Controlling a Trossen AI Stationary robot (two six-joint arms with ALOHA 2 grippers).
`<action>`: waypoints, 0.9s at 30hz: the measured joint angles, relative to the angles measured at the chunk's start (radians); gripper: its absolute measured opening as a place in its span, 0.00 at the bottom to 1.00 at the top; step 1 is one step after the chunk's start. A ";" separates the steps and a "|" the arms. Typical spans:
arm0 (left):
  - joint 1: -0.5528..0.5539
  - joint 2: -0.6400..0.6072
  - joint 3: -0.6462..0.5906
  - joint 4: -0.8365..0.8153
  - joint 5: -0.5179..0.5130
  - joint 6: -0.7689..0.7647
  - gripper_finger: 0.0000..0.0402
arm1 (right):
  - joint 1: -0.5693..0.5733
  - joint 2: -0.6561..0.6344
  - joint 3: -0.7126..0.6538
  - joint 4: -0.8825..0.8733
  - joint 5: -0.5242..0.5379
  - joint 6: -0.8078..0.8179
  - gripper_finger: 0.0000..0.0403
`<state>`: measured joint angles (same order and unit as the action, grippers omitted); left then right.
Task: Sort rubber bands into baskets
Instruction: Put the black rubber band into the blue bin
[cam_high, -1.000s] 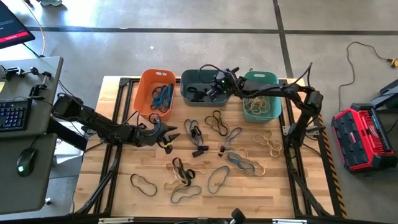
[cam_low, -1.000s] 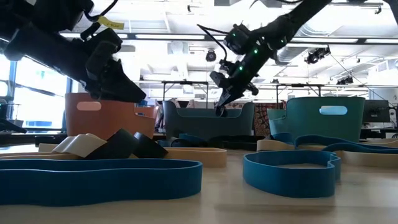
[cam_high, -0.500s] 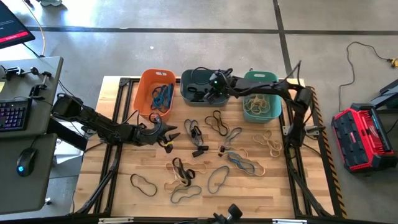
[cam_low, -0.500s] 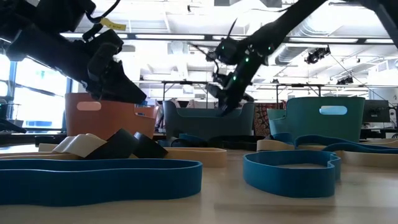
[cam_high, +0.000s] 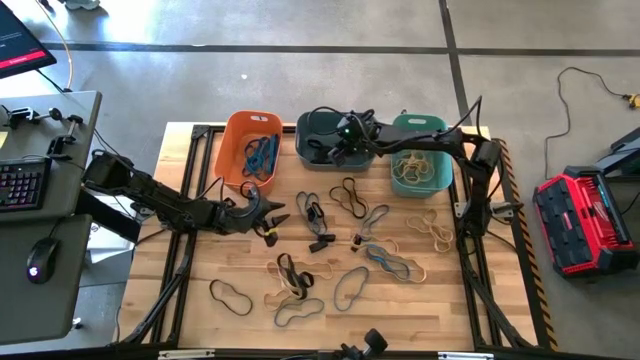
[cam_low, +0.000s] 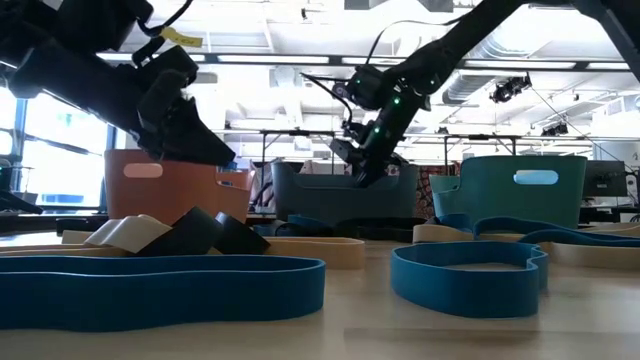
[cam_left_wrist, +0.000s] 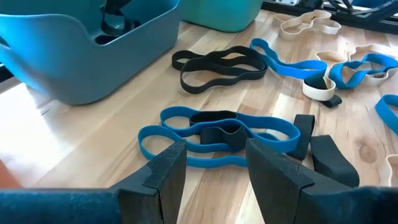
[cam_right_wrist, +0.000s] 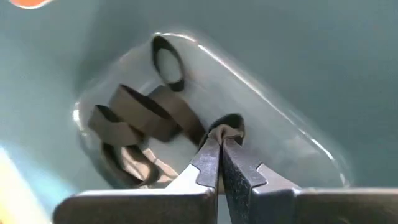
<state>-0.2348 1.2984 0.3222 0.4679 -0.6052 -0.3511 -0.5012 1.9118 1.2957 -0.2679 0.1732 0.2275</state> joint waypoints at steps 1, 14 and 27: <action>-0.002 0.000 0.000 0.001 0.000 0.007 0.39 | 0.003 0.000 0.000 0.004 -0.001 -0.001 0.00; -0.002 0.000 0.000 0.001 0.001 0.074 0.39 | 0.004 0.000 -0.001 0.067 -0.053 -0.043 0.01; -0.001 0.000 0.000 0.001 0.064 0.057 0.39 | 0.028 -0.012 -0.001 0.071 0.013 -0.071 0.34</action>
<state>-0.2359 1.2981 0.3222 0.4690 -0.5411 -0.2939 -0.4736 1.9002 1.2949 -0.1967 0.1864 0.1563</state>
